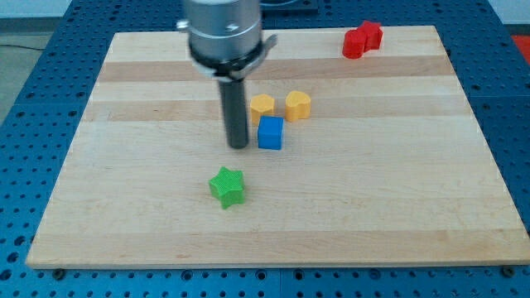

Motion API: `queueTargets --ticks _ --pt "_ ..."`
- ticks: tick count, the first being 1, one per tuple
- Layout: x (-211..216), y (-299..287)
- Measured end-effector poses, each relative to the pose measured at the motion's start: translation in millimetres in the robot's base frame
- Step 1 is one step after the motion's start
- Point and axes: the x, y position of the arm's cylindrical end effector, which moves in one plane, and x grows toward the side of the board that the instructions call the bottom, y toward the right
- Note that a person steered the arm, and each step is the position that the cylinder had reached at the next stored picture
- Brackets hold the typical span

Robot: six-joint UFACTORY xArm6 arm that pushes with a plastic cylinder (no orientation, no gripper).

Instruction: Place the arm at the top right corner of the board

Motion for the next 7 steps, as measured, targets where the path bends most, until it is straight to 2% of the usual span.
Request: queueTargets --ticks 1,2,3,4,5,6,7 --pt "4.0 59.8" --pt "-28.4 50.4" --pt "32.5 87.3" --pt "107.2 54.5" --pt "122.3 8.3" --pt "56.0 -29.9" --pt "24.9 -21.1"
